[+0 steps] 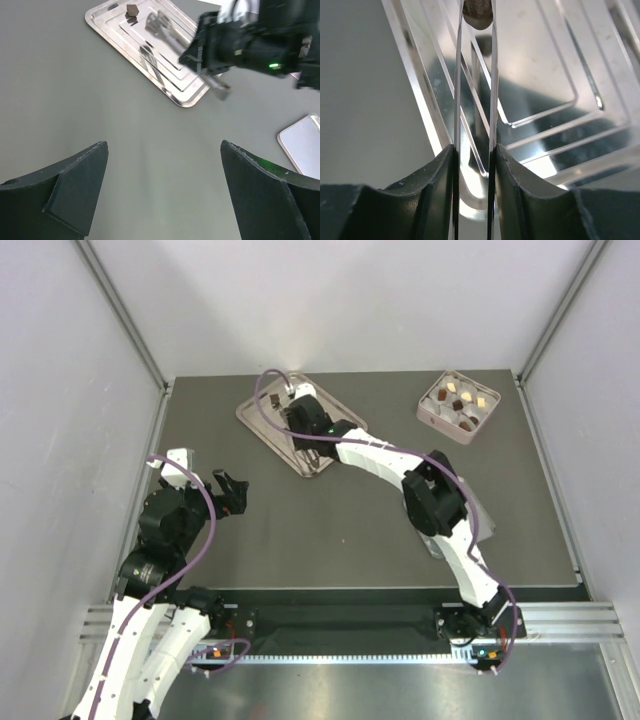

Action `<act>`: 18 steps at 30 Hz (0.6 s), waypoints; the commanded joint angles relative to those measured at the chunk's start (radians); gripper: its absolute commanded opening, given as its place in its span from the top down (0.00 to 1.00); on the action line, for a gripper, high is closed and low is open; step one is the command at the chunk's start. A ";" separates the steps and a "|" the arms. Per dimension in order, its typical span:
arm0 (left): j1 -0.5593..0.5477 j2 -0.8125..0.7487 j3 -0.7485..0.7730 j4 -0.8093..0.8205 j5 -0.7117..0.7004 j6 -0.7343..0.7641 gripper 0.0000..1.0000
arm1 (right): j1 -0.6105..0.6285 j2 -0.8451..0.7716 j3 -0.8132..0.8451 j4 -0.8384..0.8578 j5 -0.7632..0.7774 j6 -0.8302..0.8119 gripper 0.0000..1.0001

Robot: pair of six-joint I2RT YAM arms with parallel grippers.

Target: Pack the chocolate

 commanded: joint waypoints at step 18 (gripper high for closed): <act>0.004 -0.006 -0.008 0.060 -0.003 -0.005 0.01 | -0.259 -0.498 -0.344 -0.066 -0.141 0.003 0.69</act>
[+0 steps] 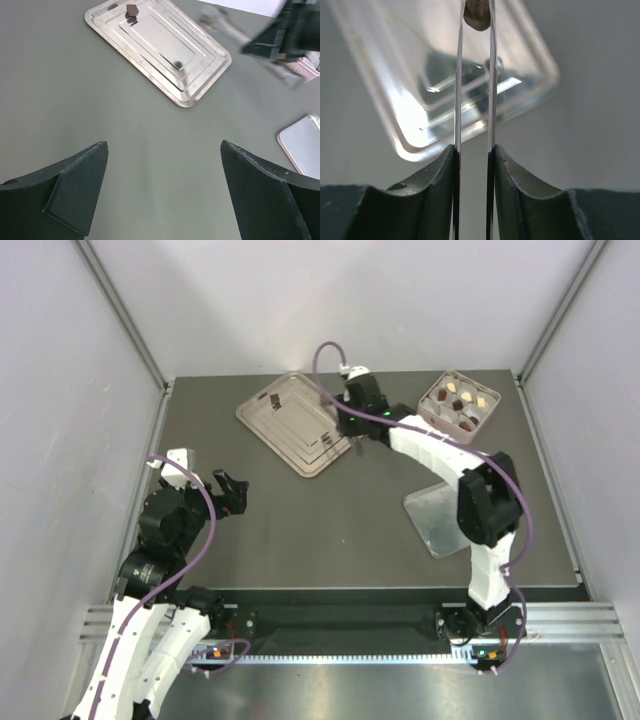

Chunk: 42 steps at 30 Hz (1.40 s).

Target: Pack the chocolate

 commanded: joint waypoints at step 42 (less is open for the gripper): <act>0.004 -0.001 -0.011 0.066 0.010 -0.005 0.01 | -0.605 -0.380 -0.441 0.075 -0.080 0.011 0.67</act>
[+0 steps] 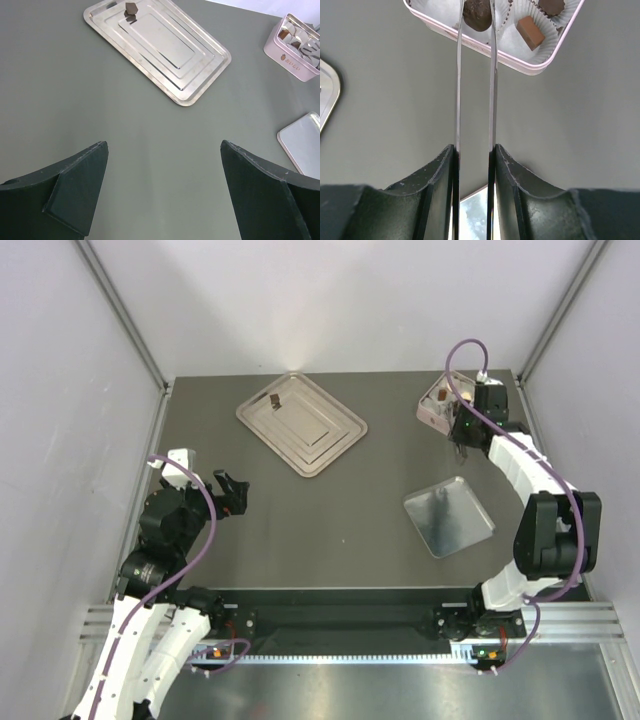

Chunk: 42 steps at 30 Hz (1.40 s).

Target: Pack the chocolate

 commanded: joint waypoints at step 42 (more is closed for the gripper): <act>0.004 -0.004 -0.006 0.065 0.005 -0.004 0.01 | 0.053 -0.020 0.202 0.012 -0.025 0.010 0.57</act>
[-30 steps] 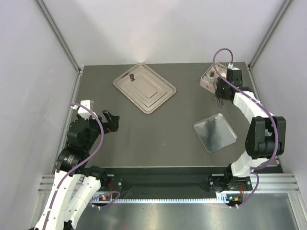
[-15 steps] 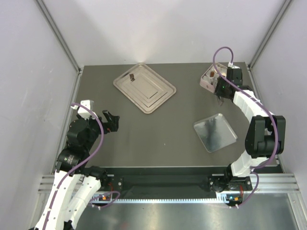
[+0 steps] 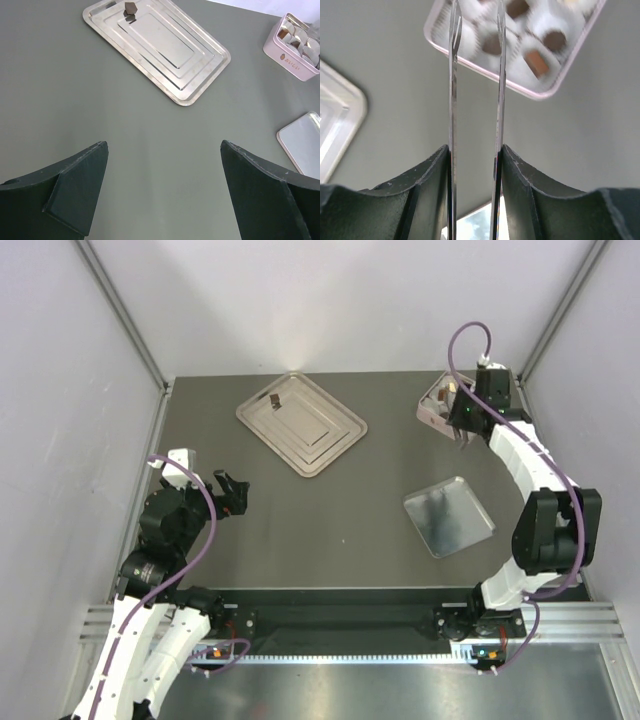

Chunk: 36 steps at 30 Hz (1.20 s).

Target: Pack the chocolate

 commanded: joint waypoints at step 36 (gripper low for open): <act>0.004 -0.017 -0.006 0.066 -0.001 -0.002 0.01 | 0.681 0.777 0.784 0.293 0.051 0.059 0.55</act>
